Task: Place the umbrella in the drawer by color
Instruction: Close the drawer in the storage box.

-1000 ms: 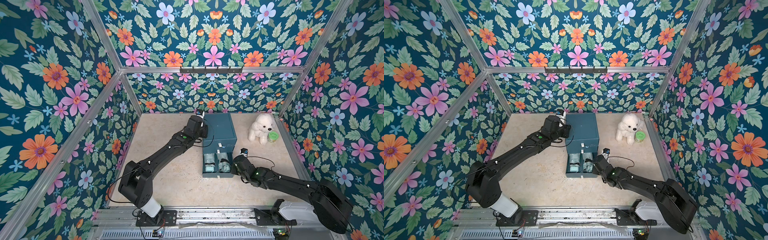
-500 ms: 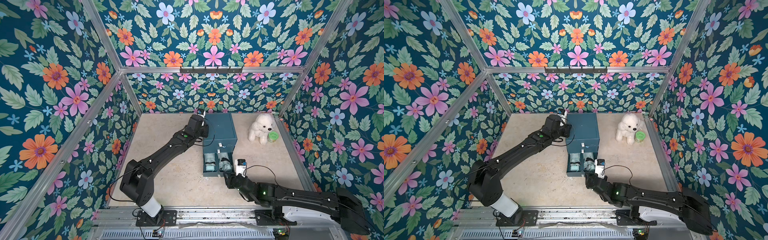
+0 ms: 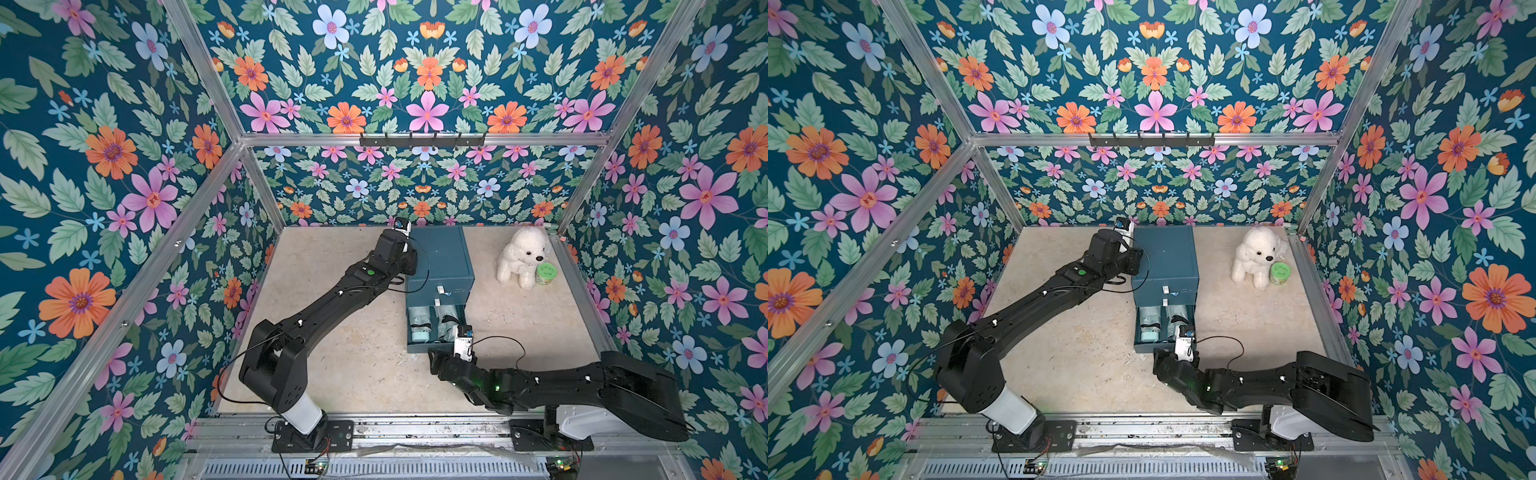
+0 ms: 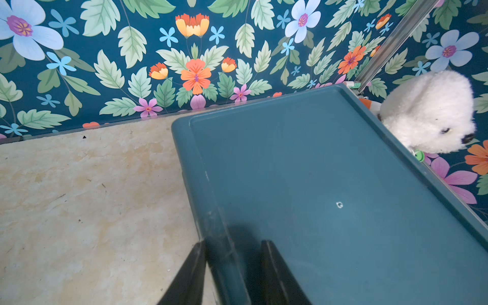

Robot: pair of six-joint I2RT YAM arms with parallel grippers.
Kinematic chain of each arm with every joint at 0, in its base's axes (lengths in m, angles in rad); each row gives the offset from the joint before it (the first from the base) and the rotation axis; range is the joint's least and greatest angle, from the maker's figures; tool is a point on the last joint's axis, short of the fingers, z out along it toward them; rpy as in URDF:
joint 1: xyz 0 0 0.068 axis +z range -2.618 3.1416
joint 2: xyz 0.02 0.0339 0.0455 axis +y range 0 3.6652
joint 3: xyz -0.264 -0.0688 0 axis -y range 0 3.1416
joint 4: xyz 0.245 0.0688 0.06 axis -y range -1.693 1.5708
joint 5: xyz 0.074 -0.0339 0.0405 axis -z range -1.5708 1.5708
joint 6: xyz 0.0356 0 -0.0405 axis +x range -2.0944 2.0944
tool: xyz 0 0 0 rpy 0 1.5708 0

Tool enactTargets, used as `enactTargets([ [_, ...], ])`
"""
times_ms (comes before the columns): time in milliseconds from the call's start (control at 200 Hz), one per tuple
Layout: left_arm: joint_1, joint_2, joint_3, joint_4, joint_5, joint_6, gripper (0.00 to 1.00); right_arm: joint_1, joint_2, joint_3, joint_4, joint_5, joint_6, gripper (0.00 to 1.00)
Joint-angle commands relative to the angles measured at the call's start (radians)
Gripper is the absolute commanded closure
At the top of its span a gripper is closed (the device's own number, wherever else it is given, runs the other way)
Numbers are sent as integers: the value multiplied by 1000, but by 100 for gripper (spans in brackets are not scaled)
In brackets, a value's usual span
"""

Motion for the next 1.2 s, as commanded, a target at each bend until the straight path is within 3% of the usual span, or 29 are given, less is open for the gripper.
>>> enactTargets([
  [0,-9,17,-21,-307,103,56,62,-27,63,39,138,9,-131,18],
  [195,-10,16,-19,-312,100,64,63,-82,158,61,332,35,-301,18],
  [455,-19,18,-20,-318,101,77,65,-198,312,108,530,-82,-459,18],
  [695,-19,23,-17,-323,112,87,65,-222,410,123,712,-62,-594,18],
  [990,-19,25,-15,-331,118,101,66,-238,503,150,828,-32,-677,17],
  [1195,-19,25,-14,-335,115,101,65,-239,479,122,841,-29,-676,17],
])
